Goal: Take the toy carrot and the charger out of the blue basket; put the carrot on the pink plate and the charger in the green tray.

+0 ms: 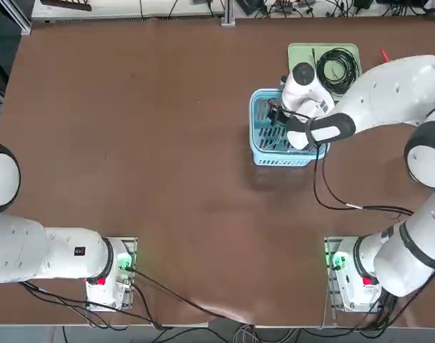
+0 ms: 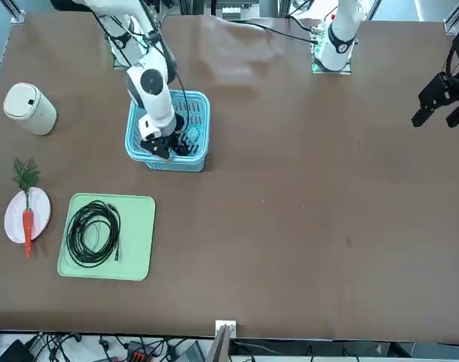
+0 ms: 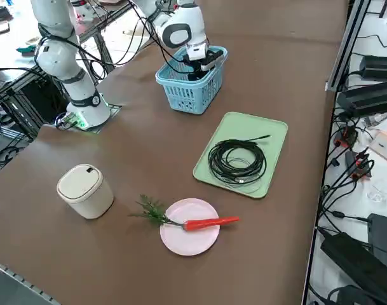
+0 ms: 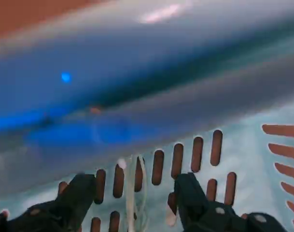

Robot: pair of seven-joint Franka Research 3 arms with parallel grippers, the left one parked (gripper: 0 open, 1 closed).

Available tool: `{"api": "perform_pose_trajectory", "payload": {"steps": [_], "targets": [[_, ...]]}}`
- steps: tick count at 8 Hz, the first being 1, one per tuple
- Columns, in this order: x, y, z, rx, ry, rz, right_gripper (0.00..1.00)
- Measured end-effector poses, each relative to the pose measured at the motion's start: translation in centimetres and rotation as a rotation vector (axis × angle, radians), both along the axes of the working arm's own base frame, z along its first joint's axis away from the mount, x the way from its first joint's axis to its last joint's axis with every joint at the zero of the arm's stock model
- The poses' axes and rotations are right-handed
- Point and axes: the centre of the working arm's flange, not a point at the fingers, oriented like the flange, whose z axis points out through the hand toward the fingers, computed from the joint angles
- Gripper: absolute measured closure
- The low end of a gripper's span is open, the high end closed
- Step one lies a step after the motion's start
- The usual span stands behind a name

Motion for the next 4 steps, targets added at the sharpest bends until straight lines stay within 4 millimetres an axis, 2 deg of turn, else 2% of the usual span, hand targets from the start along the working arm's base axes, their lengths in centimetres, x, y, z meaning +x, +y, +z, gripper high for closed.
{"api": "perform_pose_trajectory", "payload": {"steps": [1,2,3,4], "targets": [[0.22,-0.04,-0.04,-0.001,-0.003,0.001,0.01],[0.32,0.02,0.04,0.001,-0.006,0.003,0.12],[0.46,0.15,0.22,0.003,-0.011,0.005,0.18],[0.61,0.25,0.39,0.005,-0.015,0.006,0.43]]}}
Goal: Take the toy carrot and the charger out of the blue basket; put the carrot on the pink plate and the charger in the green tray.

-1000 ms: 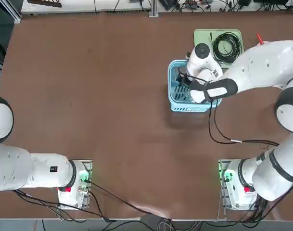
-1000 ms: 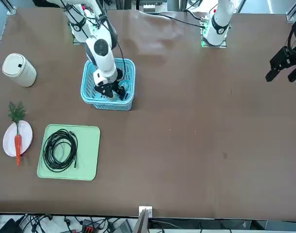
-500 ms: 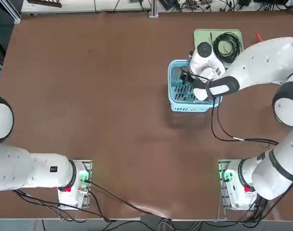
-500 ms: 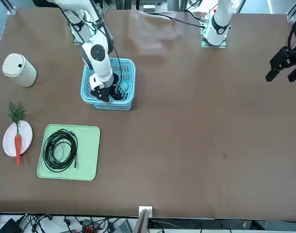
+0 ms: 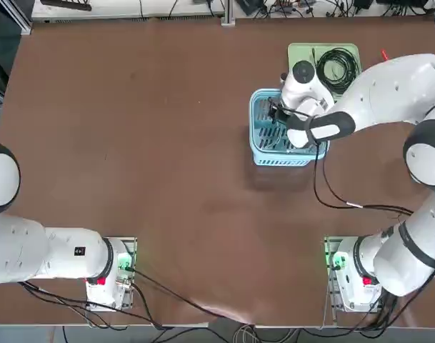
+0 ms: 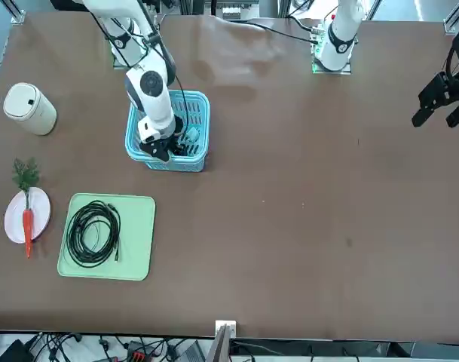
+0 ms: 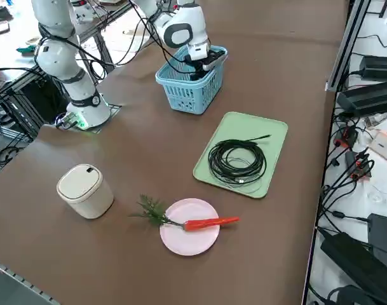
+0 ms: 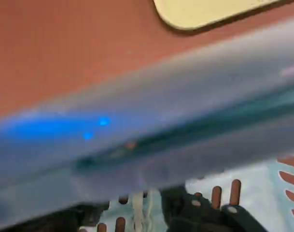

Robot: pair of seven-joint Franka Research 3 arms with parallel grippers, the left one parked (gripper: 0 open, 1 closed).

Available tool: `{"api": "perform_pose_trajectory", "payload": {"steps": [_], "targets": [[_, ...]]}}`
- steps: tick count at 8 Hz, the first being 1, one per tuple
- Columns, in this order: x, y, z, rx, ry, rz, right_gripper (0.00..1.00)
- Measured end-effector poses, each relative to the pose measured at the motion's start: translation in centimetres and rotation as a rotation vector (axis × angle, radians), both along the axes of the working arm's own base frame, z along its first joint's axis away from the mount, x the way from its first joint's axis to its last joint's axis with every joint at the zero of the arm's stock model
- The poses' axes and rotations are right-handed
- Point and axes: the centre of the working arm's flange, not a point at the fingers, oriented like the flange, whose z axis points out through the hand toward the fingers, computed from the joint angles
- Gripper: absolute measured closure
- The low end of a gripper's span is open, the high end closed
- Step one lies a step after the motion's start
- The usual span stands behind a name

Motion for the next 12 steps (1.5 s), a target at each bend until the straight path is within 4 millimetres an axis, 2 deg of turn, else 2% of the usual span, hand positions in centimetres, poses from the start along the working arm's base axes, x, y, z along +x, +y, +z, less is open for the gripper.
{"api": "perform_pose_trajectory", "payload": {"steps": [1,2,3,5,8,12], "targets": [[0.1,0.0,0.1,0.001,-0.001,0.0,0.62],[0.1,0.1,0.1,0.001,-0.002,0.0,0.76],[0.1,0.1,0.1,0.002,-0.004,0.002,0.81],[0.2,0.2,0.3,0.002,-0.007,0.008,0.97],[0.6,0.4,1.4,-0.03,0.01,0.006,0.98],[1.3,2.4,7.5,-0.149,0.07,-0.004,0.98]]}}
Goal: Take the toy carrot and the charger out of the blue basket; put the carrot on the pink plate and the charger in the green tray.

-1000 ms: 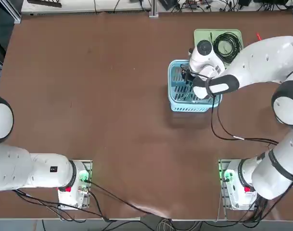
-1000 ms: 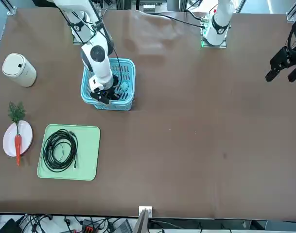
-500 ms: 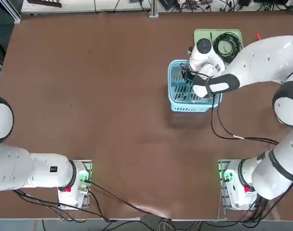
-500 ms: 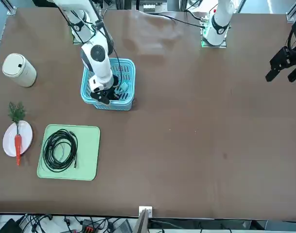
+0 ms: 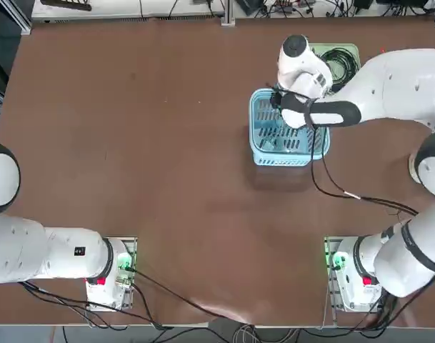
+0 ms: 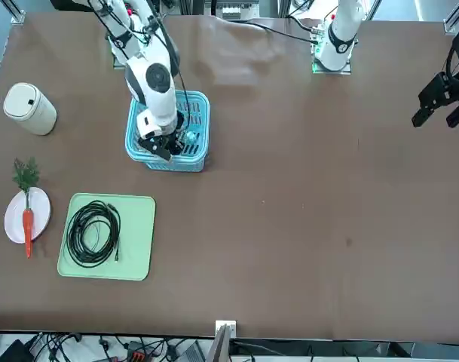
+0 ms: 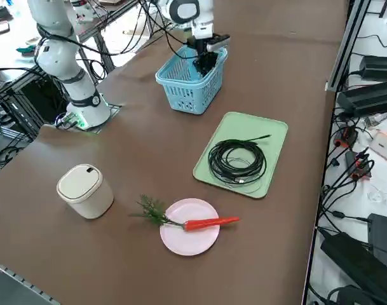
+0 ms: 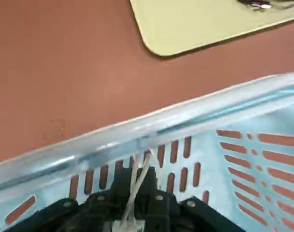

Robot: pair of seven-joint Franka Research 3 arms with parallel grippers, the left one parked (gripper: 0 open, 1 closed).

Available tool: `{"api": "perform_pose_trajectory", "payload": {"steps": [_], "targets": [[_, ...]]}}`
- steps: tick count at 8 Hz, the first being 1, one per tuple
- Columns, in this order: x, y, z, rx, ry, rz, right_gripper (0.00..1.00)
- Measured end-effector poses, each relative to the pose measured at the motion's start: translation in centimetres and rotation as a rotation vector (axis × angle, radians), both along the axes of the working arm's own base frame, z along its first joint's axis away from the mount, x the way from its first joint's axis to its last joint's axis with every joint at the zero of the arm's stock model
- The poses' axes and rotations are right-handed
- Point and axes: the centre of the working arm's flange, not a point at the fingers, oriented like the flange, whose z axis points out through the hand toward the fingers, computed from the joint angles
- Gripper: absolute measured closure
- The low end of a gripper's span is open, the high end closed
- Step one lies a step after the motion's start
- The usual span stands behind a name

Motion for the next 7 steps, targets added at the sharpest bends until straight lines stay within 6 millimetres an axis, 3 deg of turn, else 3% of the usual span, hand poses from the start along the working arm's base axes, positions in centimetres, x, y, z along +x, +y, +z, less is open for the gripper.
{"api": "perform_pose_trajectory", "payload": {"steps": [4,7], "targets": [[-0.5,0.6,5.7,-0.061,0.017,-0.013,0.98],[-0.1,0.1,12.0,-0.102,0.028,-0.022,0.98]]}}
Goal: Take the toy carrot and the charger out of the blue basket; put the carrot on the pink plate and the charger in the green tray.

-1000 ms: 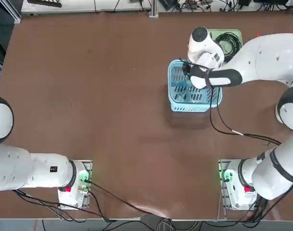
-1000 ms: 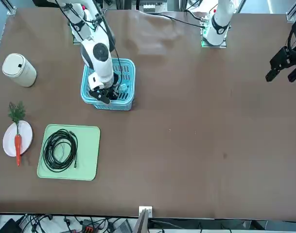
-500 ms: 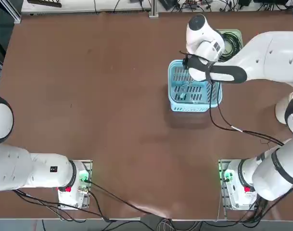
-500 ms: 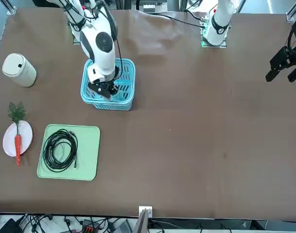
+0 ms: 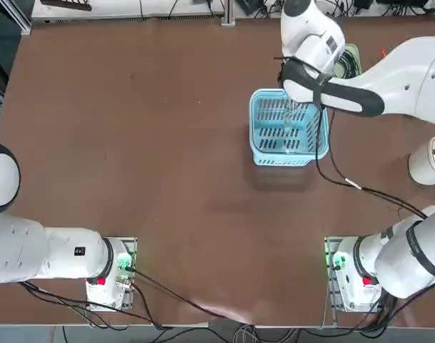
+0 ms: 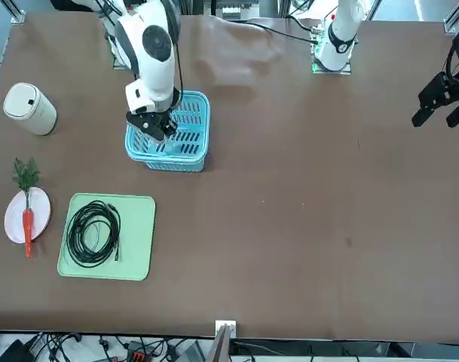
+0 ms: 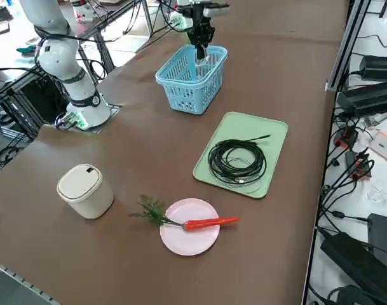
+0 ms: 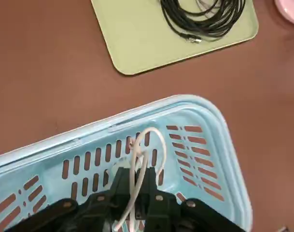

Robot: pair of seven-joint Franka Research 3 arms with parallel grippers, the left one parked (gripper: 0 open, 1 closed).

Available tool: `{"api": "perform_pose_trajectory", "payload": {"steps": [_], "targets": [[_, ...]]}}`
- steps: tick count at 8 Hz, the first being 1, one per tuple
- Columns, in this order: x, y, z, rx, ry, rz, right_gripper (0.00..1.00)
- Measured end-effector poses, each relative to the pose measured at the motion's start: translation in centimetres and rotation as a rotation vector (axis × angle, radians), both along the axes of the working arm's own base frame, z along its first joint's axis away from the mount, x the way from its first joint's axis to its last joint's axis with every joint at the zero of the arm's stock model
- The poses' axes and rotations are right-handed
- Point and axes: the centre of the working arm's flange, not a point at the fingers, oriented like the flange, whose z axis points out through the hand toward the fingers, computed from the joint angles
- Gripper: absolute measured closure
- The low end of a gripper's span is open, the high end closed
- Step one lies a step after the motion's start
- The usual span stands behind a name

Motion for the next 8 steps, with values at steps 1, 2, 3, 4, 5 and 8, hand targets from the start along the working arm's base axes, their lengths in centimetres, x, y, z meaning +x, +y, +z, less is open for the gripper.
{"api": "perform_pose_trajectory", "payload": {"steps": [1,2,3,4,5,8], "targets": [[0.5,-0.1,2.1,-0.008,0.008,0.021,0.98],[1.2,-0.5,3.9,-0.013,0.022,0.044,0.98],[2.1,-1.4,5.7,-0.012,0.039,0.065,0.98],[3.4,-3.0,7.5,0.001,0.055,0.082,0.98],[4.6,-4.7,9.2,0.018,0.061,0.104,0.98],[8.8,-10.3,14.0,0.075,0.046,0.218,0.98]]}}
